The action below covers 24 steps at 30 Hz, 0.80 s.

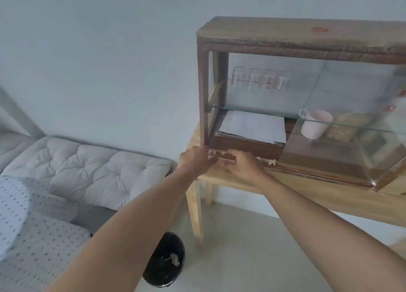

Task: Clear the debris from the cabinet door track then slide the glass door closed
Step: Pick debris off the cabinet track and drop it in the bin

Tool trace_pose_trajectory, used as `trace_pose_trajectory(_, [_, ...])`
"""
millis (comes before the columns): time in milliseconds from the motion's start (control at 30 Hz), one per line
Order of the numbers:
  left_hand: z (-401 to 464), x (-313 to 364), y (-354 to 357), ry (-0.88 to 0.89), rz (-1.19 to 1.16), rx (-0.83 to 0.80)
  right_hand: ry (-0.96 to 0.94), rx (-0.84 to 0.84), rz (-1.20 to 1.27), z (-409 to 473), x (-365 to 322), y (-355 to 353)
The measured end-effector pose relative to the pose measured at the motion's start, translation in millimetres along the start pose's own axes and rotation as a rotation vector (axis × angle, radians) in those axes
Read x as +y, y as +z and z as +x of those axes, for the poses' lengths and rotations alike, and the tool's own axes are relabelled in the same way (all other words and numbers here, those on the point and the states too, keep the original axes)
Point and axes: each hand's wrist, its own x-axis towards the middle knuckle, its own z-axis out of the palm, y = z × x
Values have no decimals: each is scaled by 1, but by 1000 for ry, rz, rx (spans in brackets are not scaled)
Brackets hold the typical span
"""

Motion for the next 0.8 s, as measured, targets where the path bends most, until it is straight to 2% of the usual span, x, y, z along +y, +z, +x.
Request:
trace_pose_trajectory(200, [9, -1, 8, -64, -36, 76, 35, 44, -5, 15, -7, 11])
trace_pose_trajectory(467, [16, -2, 19, -85, -98, 157, 58, 218, 80, 26, -6, 29])
trace_pose_trajectory(800, [17, -7, 24, -52, -143, 269, 71, 205, 199, 30, -5, 32])
